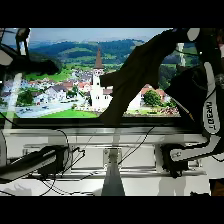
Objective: Fold the clothes and pants, and hang the long-sleeved shirts on hangers.
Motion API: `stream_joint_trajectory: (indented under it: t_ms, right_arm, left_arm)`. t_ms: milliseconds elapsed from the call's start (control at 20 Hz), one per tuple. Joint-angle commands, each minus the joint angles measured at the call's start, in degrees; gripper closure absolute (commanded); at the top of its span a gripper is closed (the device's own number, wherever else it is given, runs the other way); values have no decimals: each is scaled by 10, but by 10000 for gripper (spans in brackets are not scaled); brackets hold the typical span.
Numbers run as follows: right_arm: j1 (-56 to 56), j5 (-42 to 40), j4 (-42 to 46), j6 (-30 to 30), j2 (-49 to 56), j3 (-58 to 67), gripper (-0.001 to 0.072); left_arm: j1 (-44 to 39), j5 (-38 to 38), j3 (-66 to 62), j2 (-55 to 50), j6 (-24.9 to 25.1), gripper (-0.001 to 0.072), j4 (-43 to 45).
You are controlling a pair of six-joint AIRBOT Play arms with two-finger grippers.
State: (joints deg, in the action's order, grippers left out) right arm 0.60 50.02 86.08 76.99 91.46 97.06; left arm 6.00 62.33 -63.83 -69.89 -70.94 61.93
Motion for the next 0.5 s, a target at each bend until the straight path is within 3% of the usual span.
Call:
stream_joint_trajectory:
  t_ms: [0,50,150,250,450]
  right_arm:
    - [-48,35,-2,70,-3,12,691]
    - [-57,53,-3,70,-3,11,691]
    - [-66,75,-4,70,-3,11,690]
    - [-66,85,-5,70,-3,11,690]
    - [-66,86,-30,70,-3,11,690]
  left_arm:
    - [-29,-4,133,2,-2,339,-180]
    - [-54,-25,174,2,-2,313,-216]
    - [-121,-70,235,-9,-2,78,-250]
    - [-184,-77,245,-38,-2,73,-264]
    - [-271,-78,245,-112,-2,73,-372]
